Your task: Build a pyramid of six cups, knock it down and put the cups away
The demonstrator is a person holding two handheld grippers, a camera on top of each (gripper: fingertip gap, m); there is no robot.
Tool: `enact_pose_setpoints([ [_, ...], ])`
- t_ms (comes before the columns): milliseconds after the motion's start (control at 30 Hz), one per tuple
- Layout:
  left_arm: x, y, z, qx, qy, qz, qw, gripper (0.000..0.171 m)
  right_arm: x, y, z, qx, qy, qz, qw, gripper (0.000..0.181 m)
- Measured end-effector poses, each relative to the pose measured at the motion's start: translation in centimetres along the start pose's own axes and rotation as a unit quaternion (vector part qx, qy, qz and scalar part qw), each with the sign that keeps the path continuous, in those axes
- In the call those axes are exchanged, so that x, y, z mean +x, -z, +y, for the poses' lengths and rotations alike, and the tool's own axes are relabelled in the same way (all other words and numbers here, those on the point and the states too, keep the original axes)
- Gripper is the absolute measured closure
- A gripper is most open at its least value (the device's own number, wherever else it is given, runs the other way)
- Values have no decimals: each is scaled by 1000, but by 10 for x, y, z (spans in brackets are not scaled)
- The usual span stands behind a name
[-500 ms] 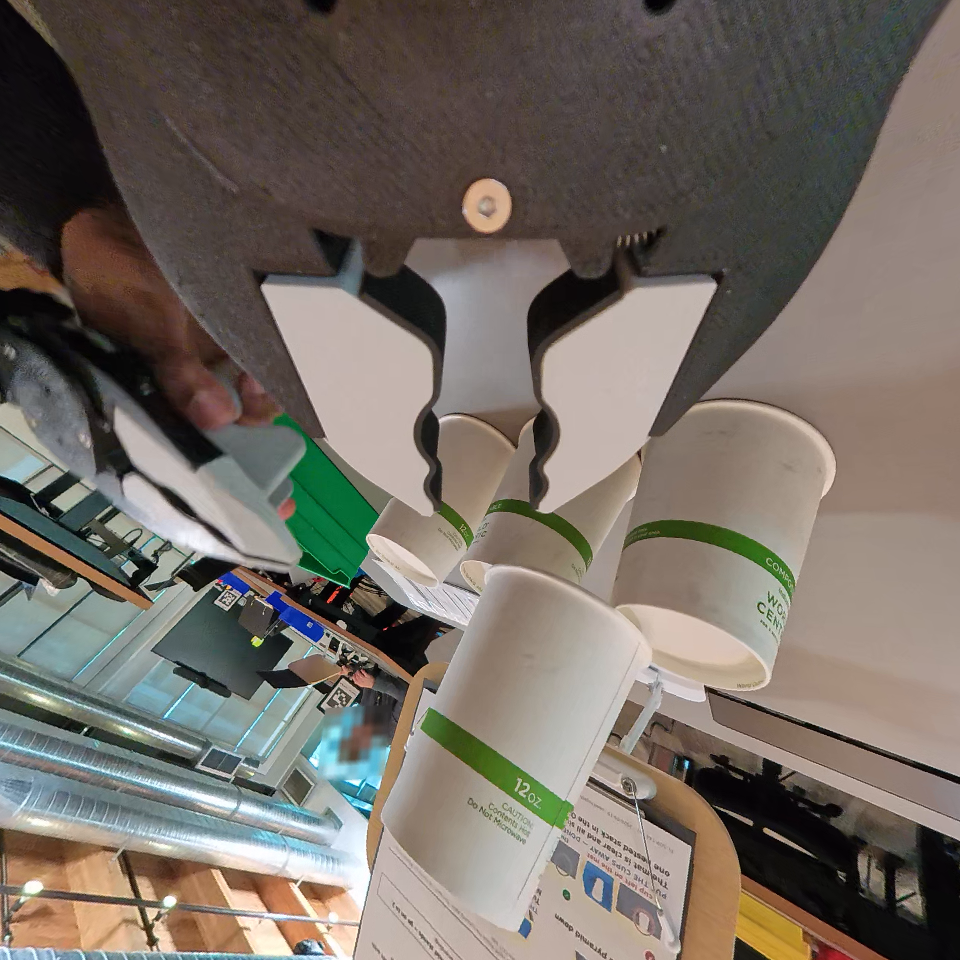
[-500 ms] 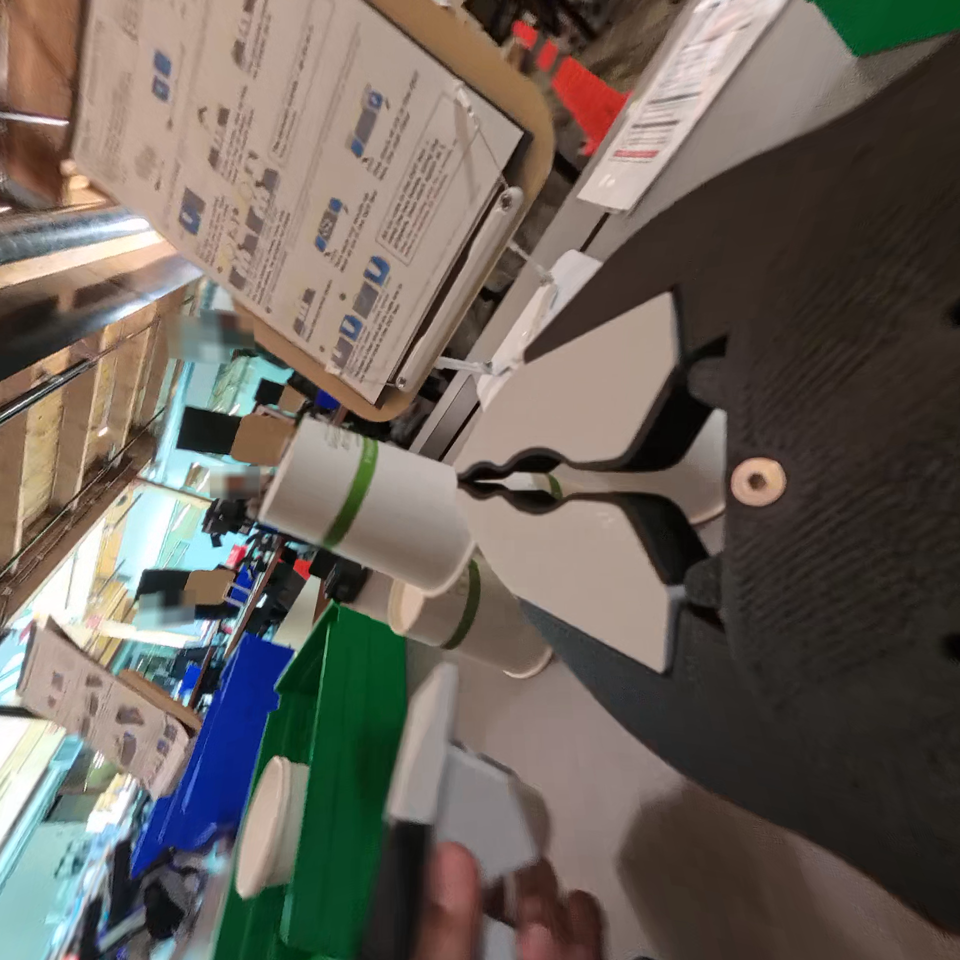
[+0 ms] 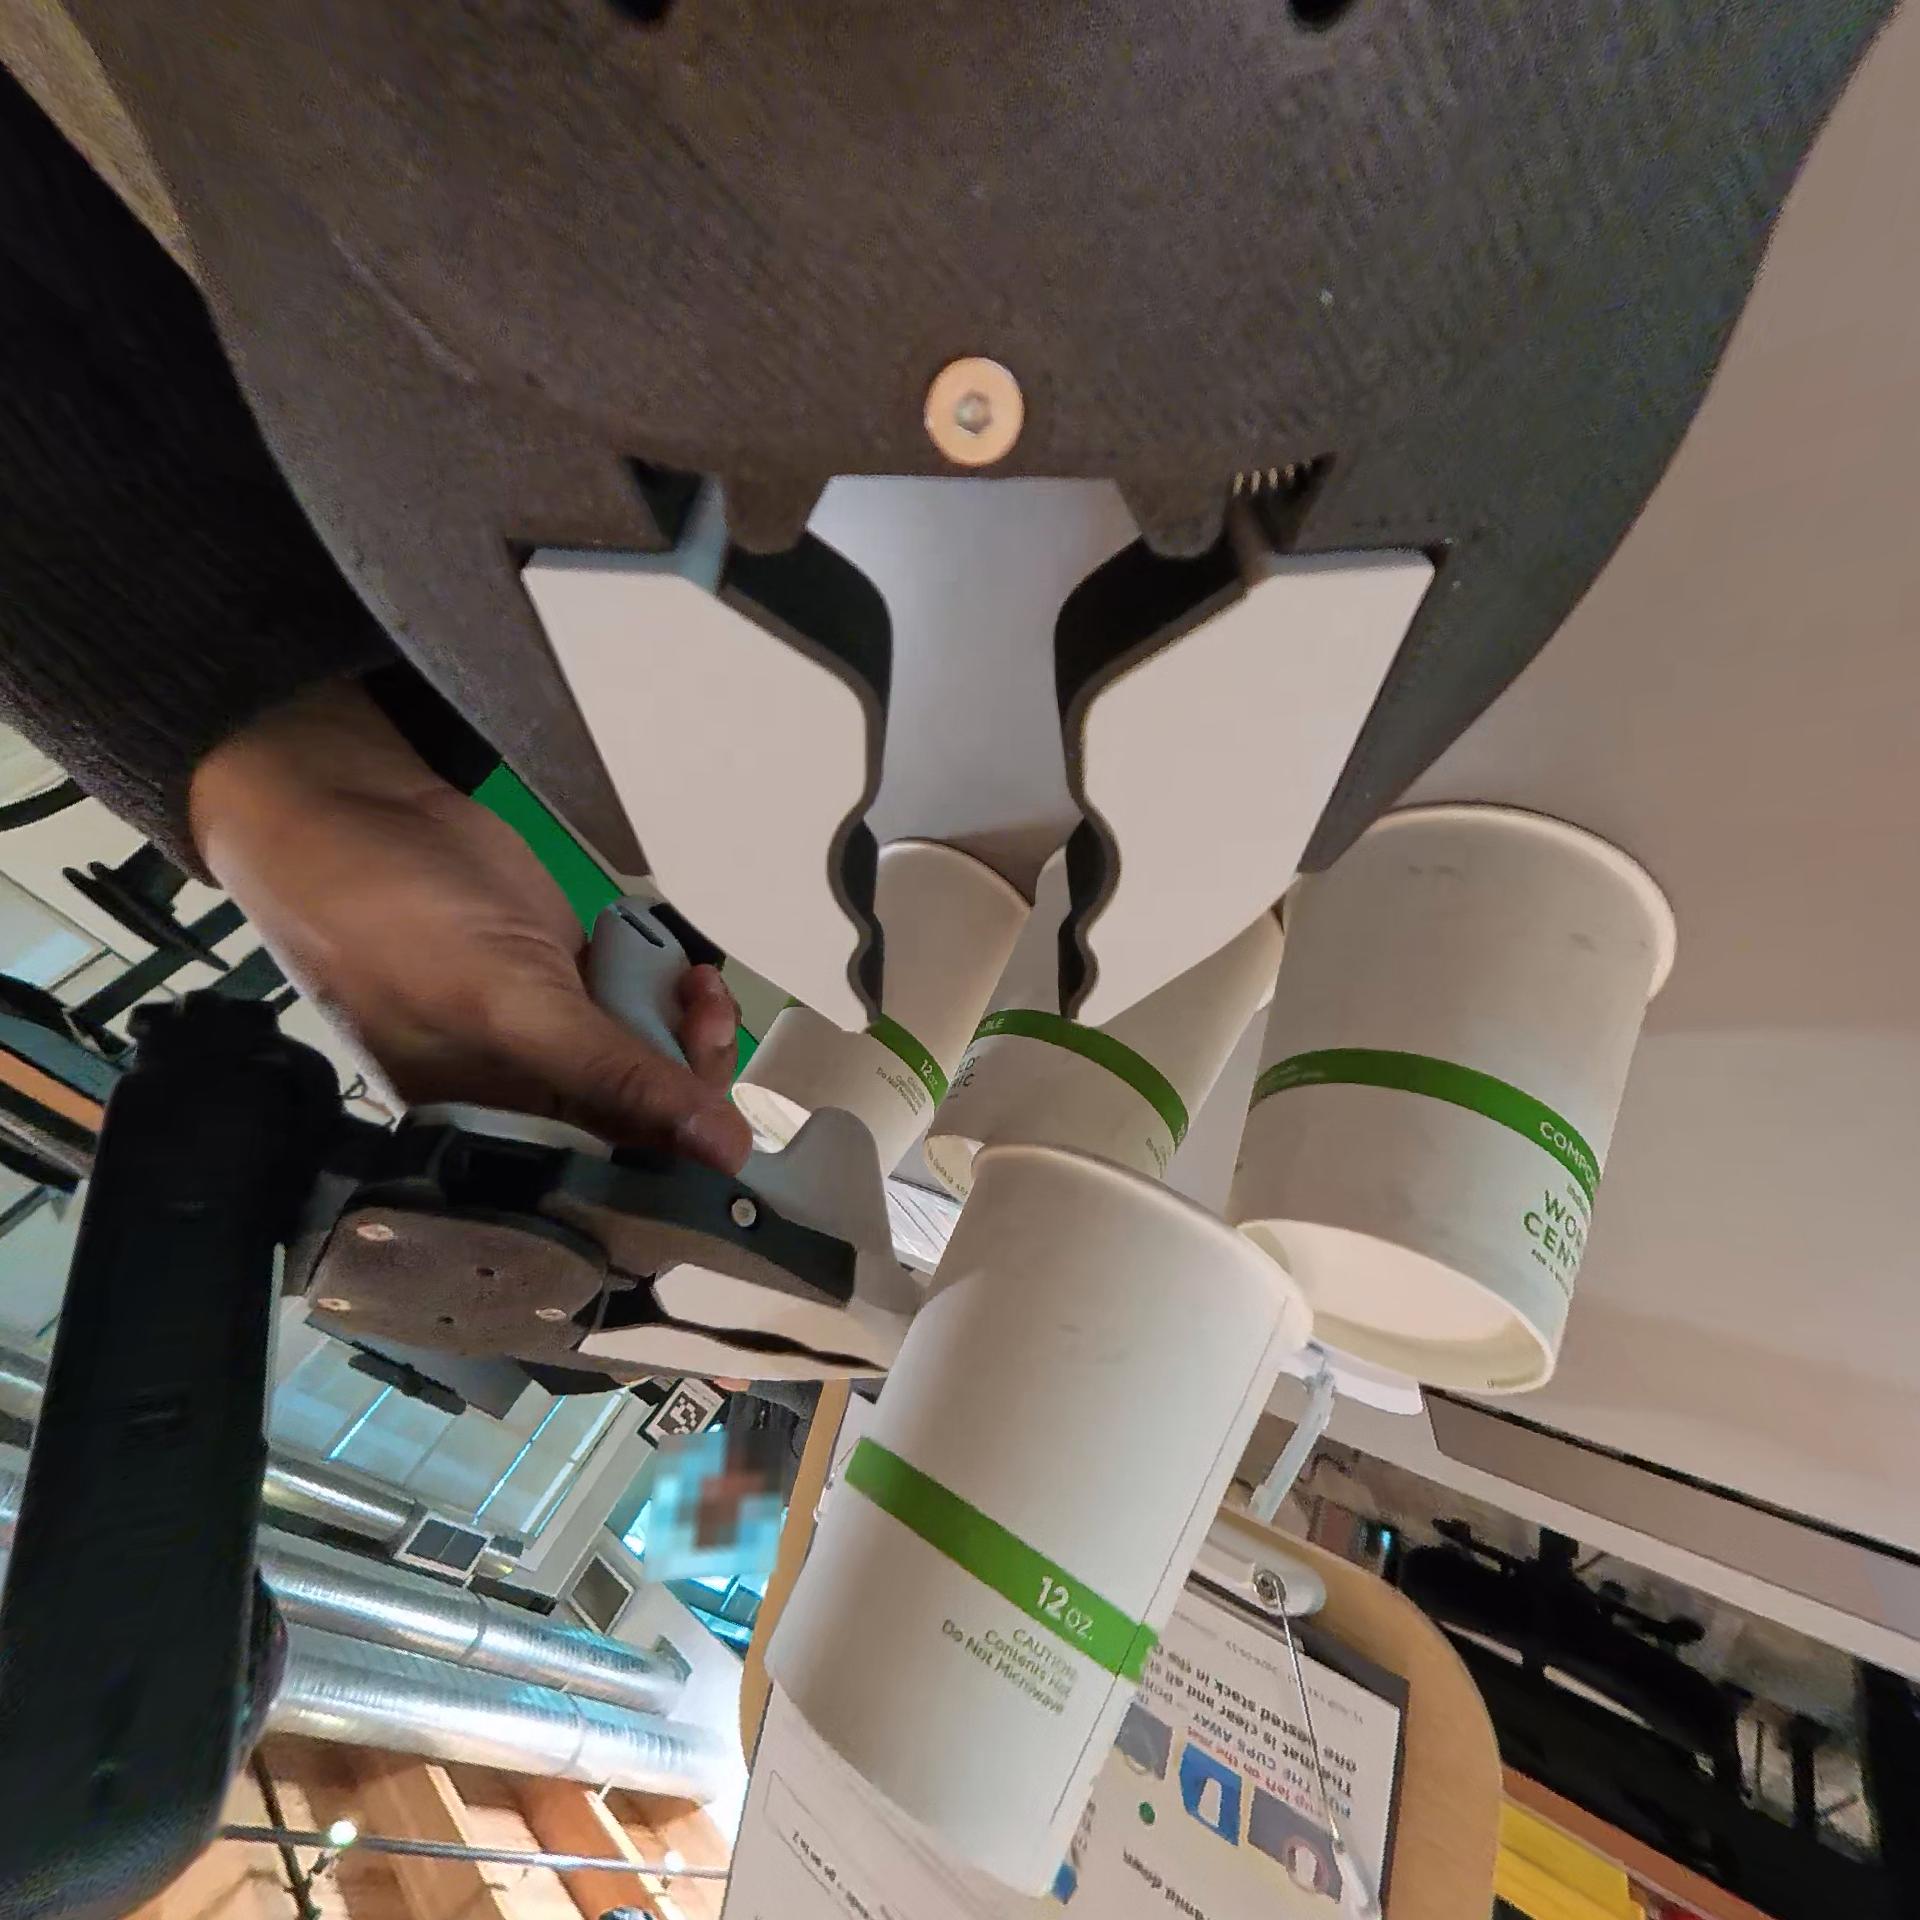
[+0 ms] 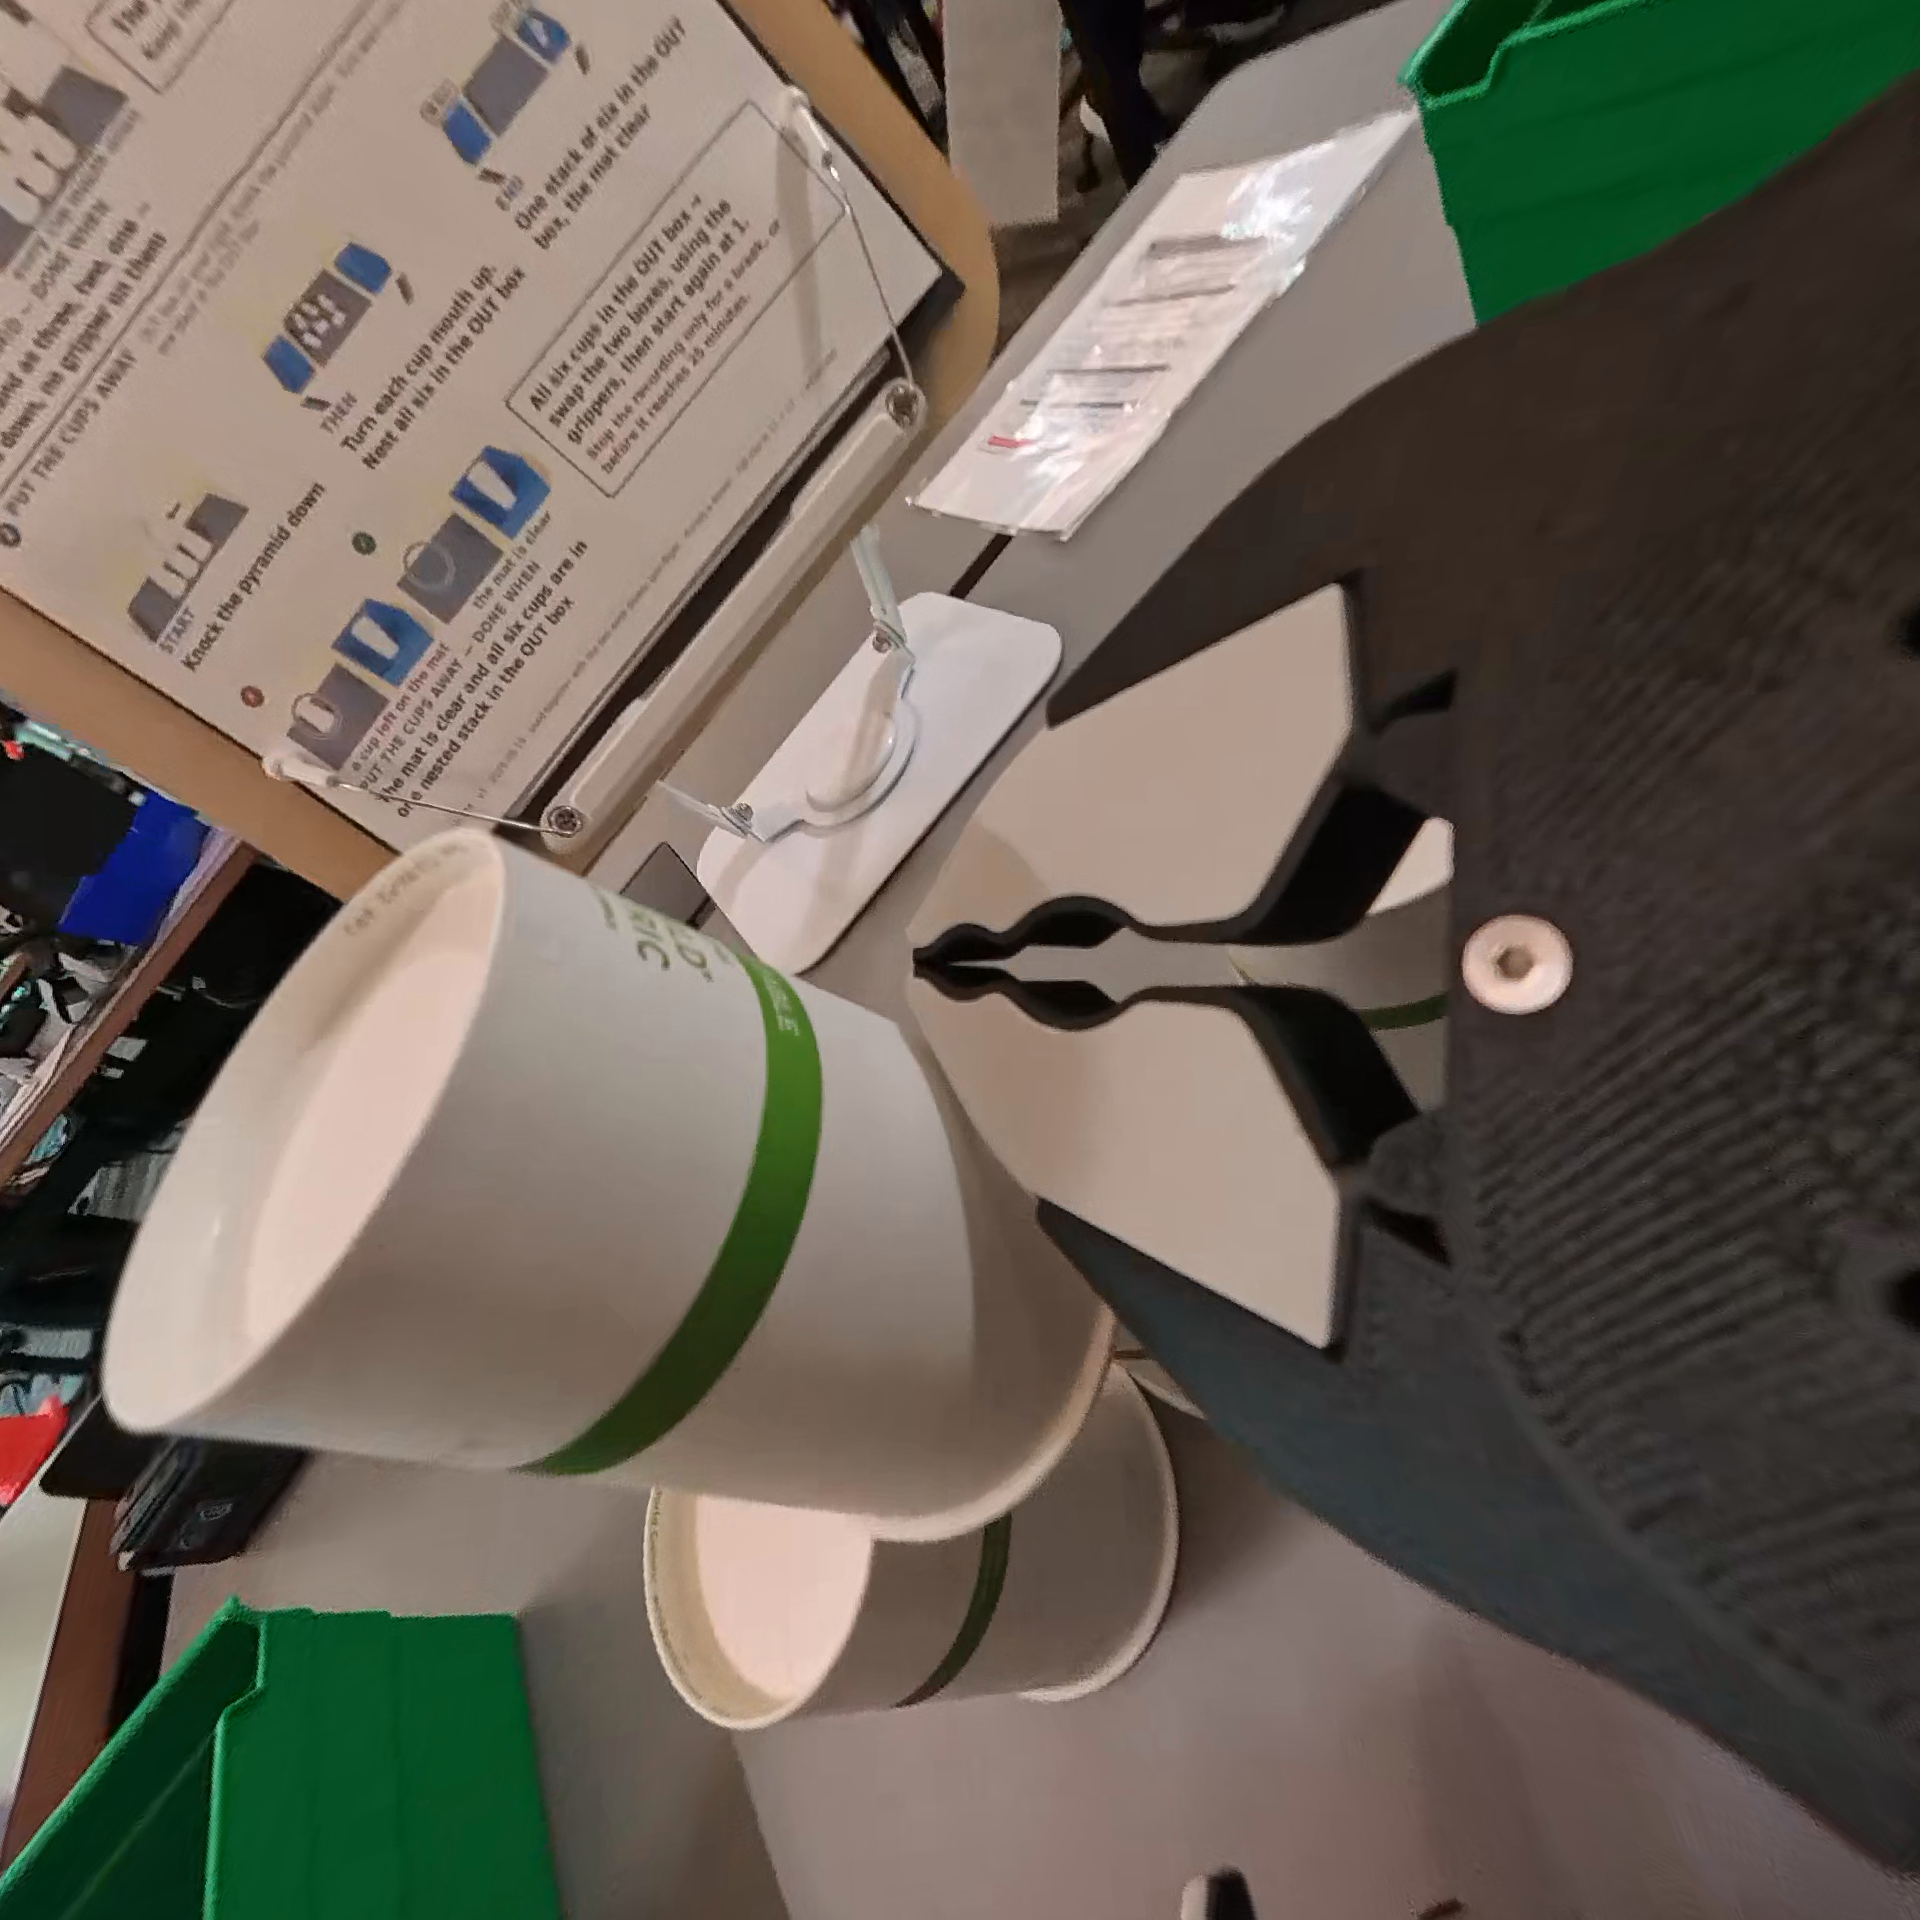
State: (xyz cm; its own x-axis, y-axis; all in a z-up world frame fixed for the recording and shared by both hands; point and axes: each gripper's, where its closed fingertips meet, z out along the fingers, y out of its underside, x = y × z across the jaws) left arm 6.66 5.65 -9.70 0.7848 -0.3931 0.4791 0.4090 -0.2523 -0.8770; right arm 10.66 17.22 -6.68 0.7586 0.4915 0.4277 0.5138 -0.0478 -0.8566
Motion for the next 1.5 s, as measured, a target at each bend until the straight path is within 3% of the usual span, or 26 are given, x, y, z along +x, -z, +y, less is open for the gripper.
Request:
enact_pose_setpoints([
  [267,-2,-2,7,-14,33,5,999,138,-4,-2,-3,13,42,20,999,181],
  [500,11,-3,6,-12,-38,14,999,138,-4,-2,-6,20,8,-14,1000,181],
  [667,18,-3,7,-12,-70,19,997,138,16,8,-14,42,1,4,999,181],
  [833,18,-2,0,1,-107,12,994,138,66,47,-17,99,-69,20,992,169],
  [900,15,-1,-4,8,-119,7,993,138,80,71,-6,118,-89,20,989,174],
  [1067,2,0,-16,12,-77,18,997,143,48,133,47,160,-20,10,987,181],
  [1167,-15,9,-53,59,-92,5,994,148,29,145,66,136,5,4,991,177],
  [1267,-43,50,-134,172,-151,-59,972,160,28,149,57,165,5,-5,986,177],
  [1333,-59,86,-188,227,-184,-86,952,164,26,139,71,142,-24,-30,989,176],
  [1400,-77,114,-221,218,-210,-101,948,163,28,129,83,109,-70,-52,990,176],
  [1500,-117,138,-223,109,-243,-125,956,161,33,122,92,86,-162,-86,979,171],
])
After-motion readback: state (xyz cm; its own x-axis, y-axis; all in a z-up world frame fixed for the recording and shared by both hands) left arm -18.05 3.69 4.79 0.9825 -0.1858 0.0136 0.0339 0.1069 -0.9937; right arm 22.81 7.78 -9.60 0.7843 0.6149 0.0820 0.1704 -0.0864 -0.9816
